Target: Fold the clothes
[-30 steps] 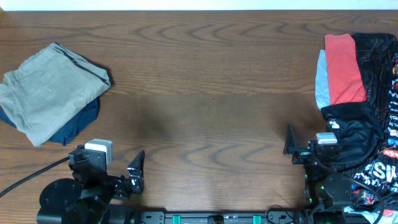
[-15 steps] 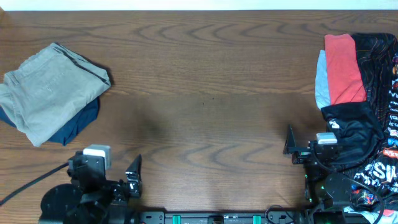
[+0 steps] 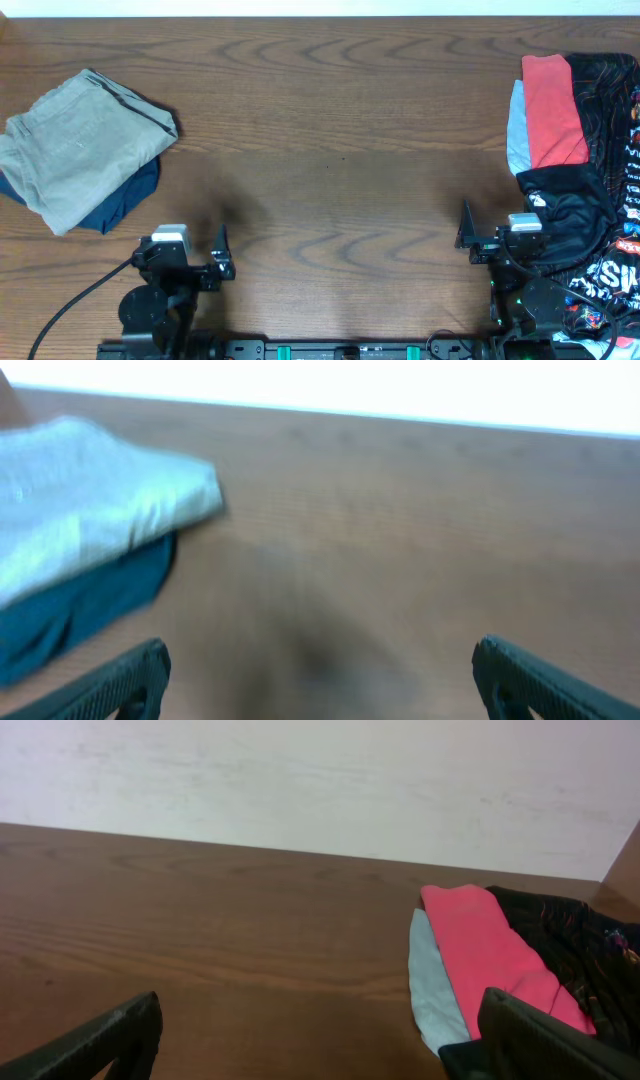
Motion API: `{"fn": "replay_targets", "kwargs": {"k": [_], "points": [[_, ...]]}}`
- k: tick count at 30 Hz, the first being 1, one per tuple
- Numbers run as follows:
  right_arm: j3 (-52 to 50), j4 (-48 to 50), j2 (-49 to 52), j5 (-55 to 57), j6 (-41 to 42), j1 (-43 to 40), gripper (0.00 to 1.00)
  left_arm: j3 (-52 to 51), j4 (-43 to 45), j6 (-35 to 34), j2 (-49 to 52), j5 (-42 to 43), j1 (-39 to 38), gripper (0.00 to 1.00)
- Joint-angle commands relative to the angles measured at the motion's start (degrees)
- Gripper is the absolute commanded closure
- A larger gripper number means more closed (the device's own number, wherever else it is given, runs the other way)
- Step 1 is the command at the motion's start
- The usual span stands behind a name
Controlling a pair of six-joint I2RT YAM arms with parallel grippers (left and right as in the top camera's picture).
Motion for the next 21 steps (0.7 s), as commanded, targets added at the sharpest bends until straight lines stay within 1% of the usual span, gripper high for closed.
{"fn": "replay_targets", "kwargs": {"k": [1, 5, 11, 14, 15, 17, 21], "points": [[-0.2, -0.2, -0.3, -0.4, -0.7, -0.7, 0.01, -4.0, 6.6, 0.3, -1.2, -0.5, 0.3, 0.02], [-0.2, -0.2, -0.3, -0.4, -0.7, -0.7, 0.01, -8.3, 15.5, 0.4, -1.2, -0.5, 0.3, 0.02], [-0.2, -0.2, -0.3, -0.4, -0.7, -0.7, 0.01, -16.0, 31.6, 1.7, -1.2, -0.5, 0.3, 0.02], [-0.2, -0.2, -0.3, -0.4, -0.7, -0.7, 0.01, -19.0, 37.8, 1.9, -1.2, -0.5, 0.3, 0.02], [-0.2, -0.2, -0.3, -0.4, -0.7, -0.7, 0.01, -19.7, 38.8, 1.9, -1.2, -0.5, 0.3, 0.02], [-0.2, -0.2, -0.3, -0.4, -0.7, -0.7, 0.01, -19.6, 37.6, 3.3, -1.2, -0.5, 0.2, 0.02], [-0.2, -0.2, -0.3, -0.4, -0.7, -0.7, 0.01, -19.6, 31.7, 4.0, -1.2, -0.5, 0.2, 0.02]]}}
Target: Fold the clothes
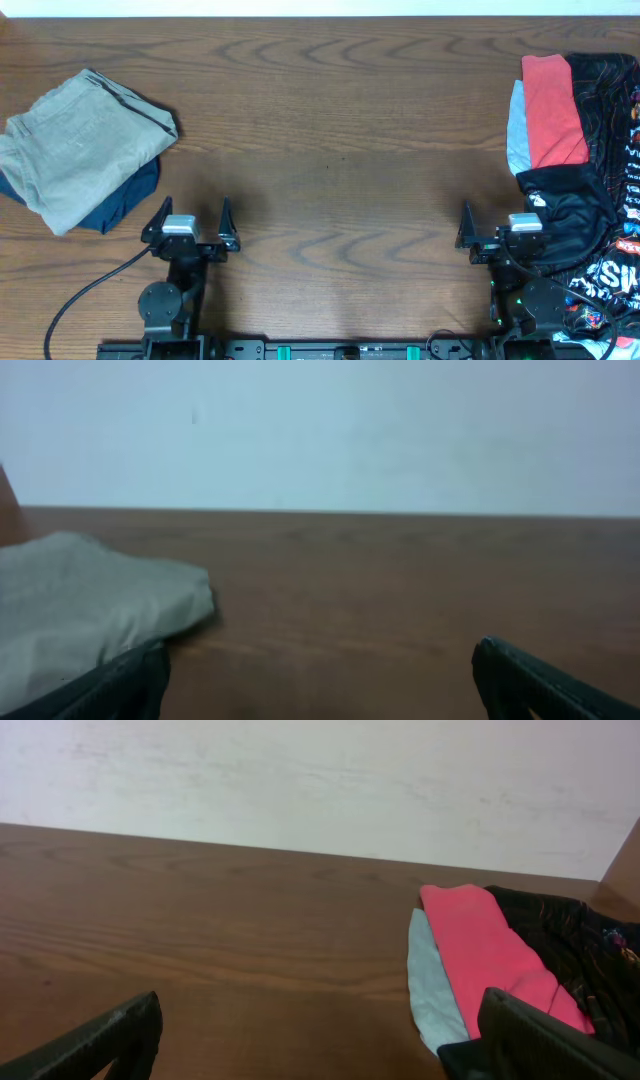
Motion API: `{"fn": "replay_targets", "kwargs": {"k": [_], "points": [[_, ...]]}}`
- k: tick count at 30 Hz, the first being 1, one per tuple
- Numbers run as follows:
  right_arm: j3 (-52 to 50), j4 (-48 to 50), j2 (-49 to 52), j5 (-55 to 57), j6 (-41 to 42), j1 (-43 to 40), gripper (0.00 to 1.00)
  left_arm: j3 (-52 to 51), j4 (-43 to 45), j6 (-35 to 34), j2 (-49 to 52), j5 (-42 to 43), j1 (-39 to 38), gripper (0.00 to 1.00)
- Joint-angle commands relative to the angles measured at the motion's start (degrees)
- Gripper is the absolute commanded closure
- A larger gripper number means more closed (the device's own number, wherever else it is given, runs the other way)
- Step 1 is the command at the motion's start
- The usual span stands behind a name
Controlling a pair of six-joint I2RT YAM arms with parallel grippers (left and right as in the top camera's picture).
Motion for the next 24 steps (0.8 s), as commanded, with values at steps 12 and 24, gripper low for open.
{"fn": "replay_targets", "kwargs": {"k": [12, 24], "points": [[-0.2, -0.2, -0.2, -0.3, -0.7, -0.5, 0.01, -0.2, -5.2, 1.7, -0.3, -0.5, 0.2, 0.02], [-0.2, -0.2, -0.2, -0.3, -0.7, -0.5, 0.01, -0.2, -5.2, 1.7, -0.3, -0.5, 0.2, 0.02]]}}
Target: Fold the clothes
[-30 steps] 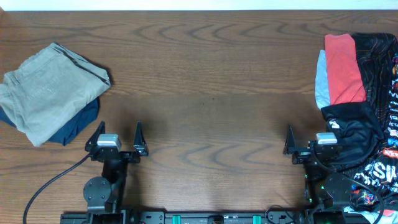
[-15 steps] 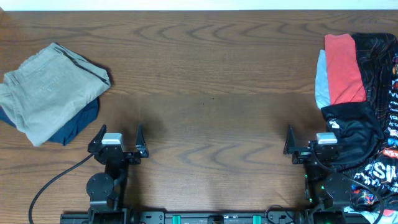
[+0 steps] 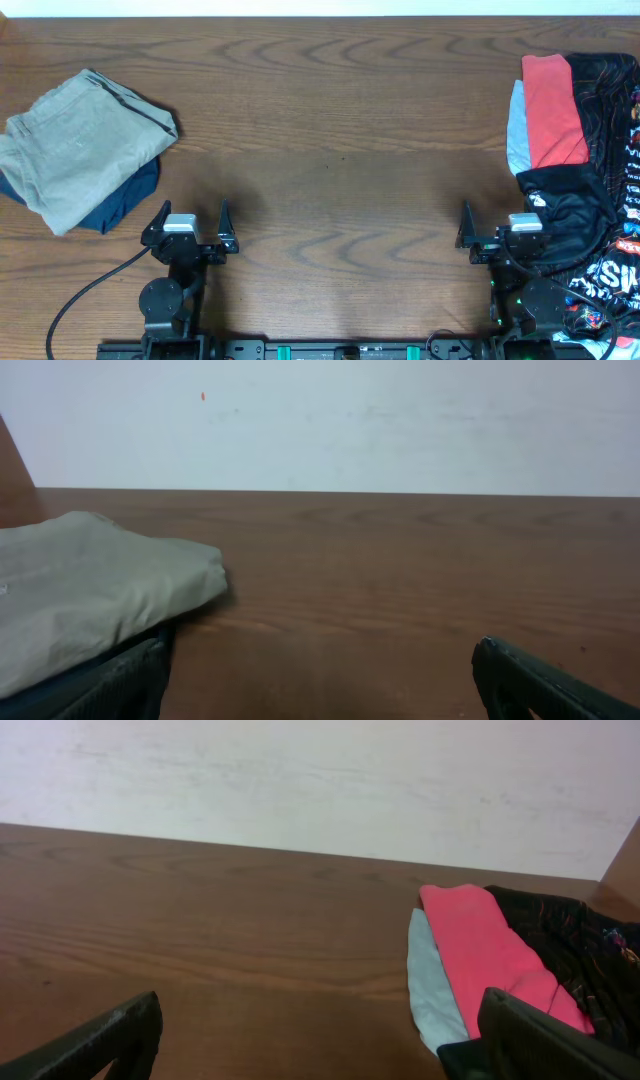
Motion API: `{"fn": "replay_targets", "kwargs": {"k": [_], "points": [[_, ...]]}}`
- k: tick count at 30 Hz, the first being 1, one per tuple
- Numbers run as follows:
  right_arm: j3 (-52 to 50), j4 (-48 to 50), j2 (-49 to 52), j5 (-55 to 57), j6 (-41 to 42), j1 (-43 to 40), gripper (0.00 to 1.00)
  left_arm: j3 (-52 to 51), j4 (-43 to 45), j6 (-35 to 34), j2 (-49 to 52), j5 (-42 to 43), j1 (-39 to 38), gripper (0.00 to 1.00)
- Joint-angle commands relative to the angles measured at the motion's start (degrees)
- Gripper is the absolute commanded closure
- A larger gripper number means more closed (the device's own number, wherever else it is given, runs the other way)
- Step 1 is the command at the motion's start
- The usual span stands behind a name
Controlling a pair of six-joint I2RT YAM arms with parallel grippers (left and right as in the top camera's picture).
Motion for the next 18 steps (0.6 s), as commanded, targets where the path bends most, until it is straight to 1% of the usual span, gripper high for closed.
{"fn": "replay_targets", "kwargs": {"k": [1, 18], "points": [[-0.2, -0.2, -0.2, -0.3, -0.7, -0.5, 0.01, -0.5, -2.4, 1.0, -0.4, 0.8, 0.2, 0.02], [-0.2, -0.2, 0.0, -0.3, -0.7, -0.5, 0.01, -0.5, -2.6, 1.0, -0.4, -0.5, 0.2, 0.02]]}}
